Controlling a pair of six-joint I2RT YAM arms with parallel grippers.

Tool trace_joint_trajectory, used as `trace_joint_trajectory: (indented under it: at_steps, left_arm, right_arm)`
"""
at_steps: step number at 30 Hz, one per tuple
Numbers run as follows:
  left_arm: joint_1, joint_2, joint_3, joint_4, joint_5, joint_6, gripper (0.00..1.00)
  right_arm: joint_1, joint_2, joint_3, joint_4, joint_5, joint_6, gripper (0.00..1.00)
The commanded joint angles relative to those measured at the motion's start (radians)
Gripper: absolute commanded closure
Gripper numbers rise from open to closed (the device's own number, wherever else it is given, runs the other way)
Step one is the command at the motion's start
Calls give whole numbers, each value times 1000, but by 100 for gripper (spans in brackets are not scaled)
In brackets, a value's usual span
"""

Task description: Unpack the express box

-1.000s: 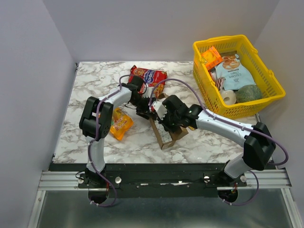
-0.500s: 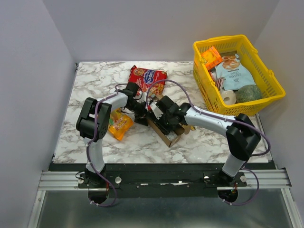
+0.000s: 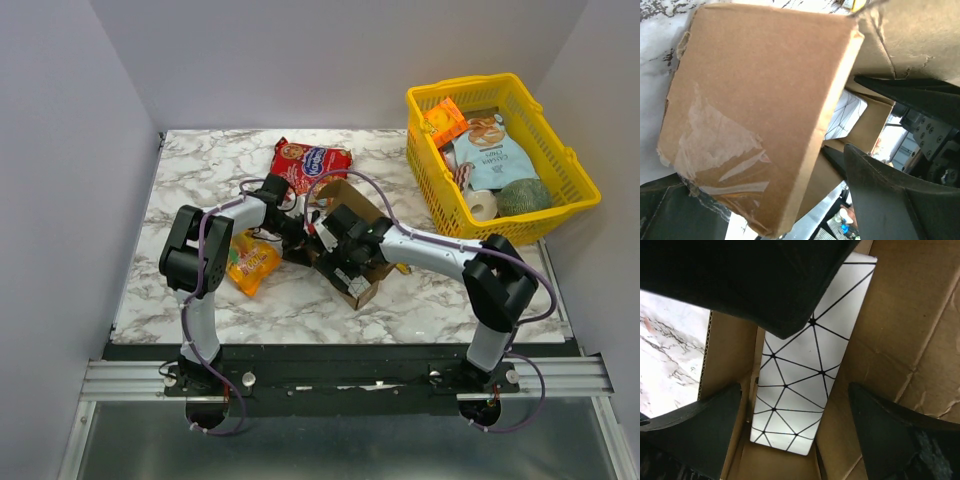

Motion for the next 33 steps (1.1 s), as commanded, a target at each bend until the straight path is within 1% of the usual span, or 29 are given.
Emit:
trace_joint_trajectory:
  at_steps: [1, 3, 5, 6, 7, 9, 11, 12, 13, 14, 15, 16, 18, 19, 20, 22, 23, 24, 25, 28, 31, 32, 33]
  left_arm:
    - [6, 2, 6, 28, 42, -24, 11]
    - [6, 11, 10, 33, 47, -27, 11]
    - [6, 16, 21, 27, 48, -27, 11]
    - [6, 19, 26, 25, 48, -27, 11]
    - [6, 21, 26, 25, 50, -26, 11]
    - [6, 24, 30, 30, 53, -29, 11]
    - [6, 25, 41, 37, 62, -33, 11]
    - [6, 27, 45, 37, 62, -35, 11]
    - [6, 25, 49, 33, 62, -35, 11]
    - [6, 25, 55, 31, 62, -32, 11]
    - [6, 24, 56, 28, 58, -29, 11]
    - [6, 25, 58, 22, 55, -27, 11]
    - [7, 24, 61, 20, 45, -23, 11]
    - [7, 21, 62, 20, 44, -23, 11]
    - [7, 21, 70, 20, 44, -24, 10]
    - [7, 21, 85, 13, 44, -21, 9]
    - [7, 21, 104, 7, 41, -18, 7]
    - [7, 22, 116, 2, 39, -10, 4]
    - [7, 24, 127, -3, 35, -3, 1]
    - [7, 25, 170, -22, 24, 28, 1]
    - [7, 13, 226, -58, 4, 72, 1]
    - [7, 10, 258, -72, -35, 112, 1]
    - [9, 4, 274, -85, -56, 129, 1]
  right_arm:
    - [6, 74, -56, -49, 46, -24, 0]
    - [6, 85, -76, -43, 20, -16, 0]
    - [4, 97, -93, -26, 11, -25, 7]
    - [6, 102, -93, -21, -18, -28, 10]
    - [4, 105, -91, -11, -26, -34, 15]
    - [3, 125, -84, -3, -58, -48, 18]
    - [4, 146, -69, 2, -86, -59, 26]
    - [3, 151, -46, 2, -87, -57, 33]
    - [3, 154, -30, -1, -87, -59, 53]
    - [4, 155, -10, -4, -81, -57, 68]
    - [3, 148, 28, -8, -46, -50, 76]
    - [1, 139, 53, -9, -23, -47, 82]
    - [-2, 94, 100, -17, 24, -70, 88]
    - [-3, 73, 152, -29, 29, -82, 93]
    - [-3, 53, 172, -41, 22, -114, 96]
    - [-5, 5, 241, -122, 6, -137, 99]
    - [-6, -9, 257, -156, -30, -180, 99]
    - [-6, -25, 258, -196, -34, -194, 100]
    - [-5, -61, 252, -202, -28, -200, 100]
    - [-9, -124, 196, -207, -50, -238, 99]
    - [-20, -193, 168, -209, -57, -234, 100]
    - [-23, -214, 160, -201, -37, -229, 99]
    - [-25, -228, 127, -163, 29, -229, 100]
